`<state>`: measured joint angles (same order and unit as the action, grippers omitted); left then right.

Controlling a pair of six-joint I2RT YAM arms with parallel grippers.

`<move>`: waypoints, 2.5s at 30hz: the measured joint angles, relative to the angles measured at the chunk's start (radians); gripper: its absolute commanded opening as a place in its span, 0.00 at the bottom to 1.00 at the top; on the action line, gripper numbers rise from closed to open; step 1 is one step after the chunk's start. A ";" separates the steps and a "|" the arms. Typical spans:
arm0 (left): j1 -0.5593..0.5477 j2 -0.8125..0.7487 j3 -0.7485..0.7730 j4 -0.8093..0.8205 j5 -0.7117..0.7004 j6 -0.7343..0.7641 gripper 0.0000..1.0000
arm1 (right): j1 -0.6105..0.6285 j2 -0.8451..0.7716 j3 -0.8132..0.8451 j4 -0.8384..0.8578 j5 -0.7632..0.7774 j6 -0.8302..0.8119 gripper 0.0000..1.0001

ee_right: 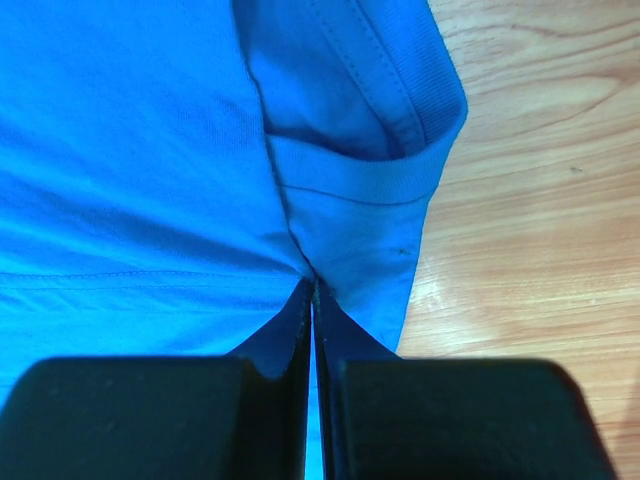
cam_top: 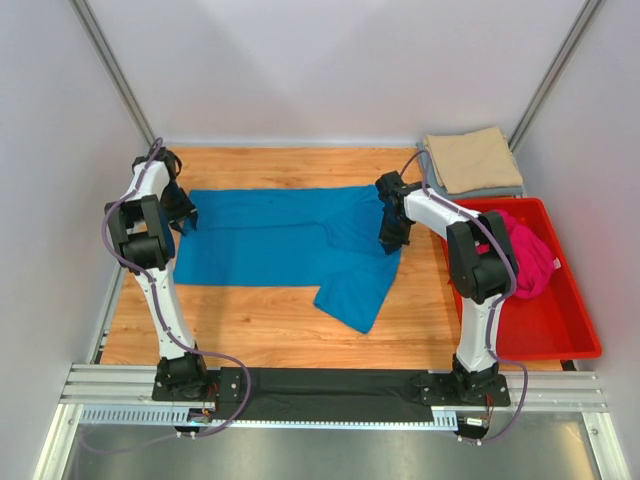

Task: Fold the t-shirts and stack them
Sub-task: Fold the tshirt

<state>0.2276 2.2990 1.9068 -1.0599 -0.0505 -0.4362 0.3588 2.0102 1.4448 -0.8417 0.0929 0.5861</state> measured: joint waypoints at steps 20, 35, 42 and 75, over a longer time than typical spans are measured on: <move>0.014 0.014 0.031 -0.017 0.037 0.028 0.51 | 0.000 -0.006 -0.005 0.024 0.011 -0.072 0.11; 0.023 -0.249 -0.261 0.058 0.076 -0.022 0.57 | 0.090 -0.244 -0.100 -0.111 -0.046 0.012 0.49; 0.037 -0.383 -0.420 0.135 0.133 -0.080 0.60 | 0.224 -0.365 -0.337 -0.106 -0.168 0.097 0.51; 0.246 -0.506 -0.779 0.279 0.200 -0.067 0.58 | 0.378 -0.459 -0.659 0.166 -0.280 0.393 0.00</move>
<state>0.4732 1.7927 1.1275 -0.7811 0.1490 -0.5034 0.7372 1.5513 0.7860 -0.6762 -0.1875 0.9794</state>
